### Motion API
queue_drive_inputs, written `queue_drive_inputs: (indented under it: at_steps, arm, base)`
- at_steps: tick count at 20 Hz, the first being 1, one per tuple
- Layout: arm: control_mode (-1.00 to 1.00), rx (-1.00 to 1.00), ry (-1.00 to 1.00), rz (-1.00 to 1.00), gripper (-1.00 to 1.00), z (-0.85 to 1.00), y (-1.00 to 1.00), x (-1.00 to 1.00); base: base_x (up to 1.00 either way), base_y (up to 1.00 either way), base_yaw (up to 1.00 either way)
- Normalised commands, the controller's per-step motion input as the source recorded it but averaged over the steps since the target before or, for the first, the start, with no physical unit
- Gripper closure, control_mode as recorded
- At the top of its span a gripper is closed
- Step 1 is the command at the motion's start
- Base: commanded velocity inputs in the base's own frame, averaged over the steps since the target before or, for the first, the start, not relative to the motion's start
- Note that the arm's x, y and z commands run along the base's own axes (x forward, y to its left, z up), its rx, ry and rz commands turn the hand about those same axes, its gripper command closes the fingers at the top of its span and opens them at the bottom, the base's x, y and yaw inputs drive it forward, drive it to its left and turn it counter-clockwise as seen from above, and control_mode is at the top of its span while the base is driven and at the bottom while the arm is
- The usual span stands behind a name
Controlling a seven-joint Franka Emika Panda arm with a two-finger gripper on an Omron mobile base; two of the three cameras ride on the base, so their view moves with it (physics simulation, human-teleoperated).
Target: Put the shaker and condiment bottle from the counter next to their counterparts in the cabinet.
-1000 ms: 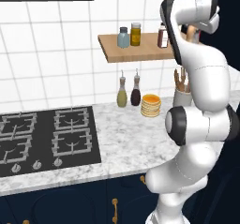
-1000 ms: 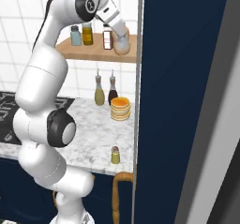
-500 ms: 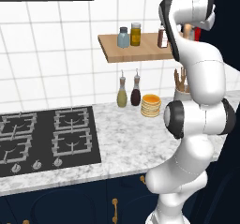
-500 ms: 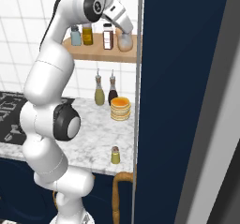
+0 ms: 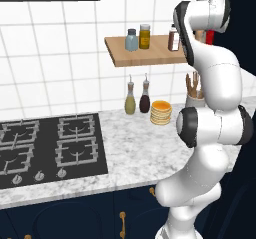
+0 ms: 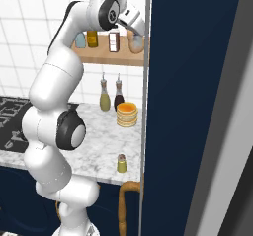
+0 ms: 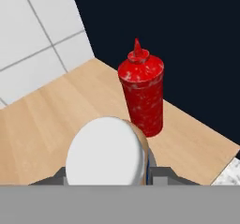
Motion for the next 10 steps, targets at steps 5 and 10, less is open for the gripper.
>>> queue_drive_inputs:
  at_steps: [5, 10]
  arm:
    - [-1.00, -0.03, -0.05, 0.10, 1.00, -0.05, -0.09, 0.18]
    - [-1.00, -0.04, -0.04, 0.09, 1.00, -0.02, -0.06, 0.22]
  base:
    - [0.00, 0.00, 0.00]
    - [0.00, 0.00, 0.00]
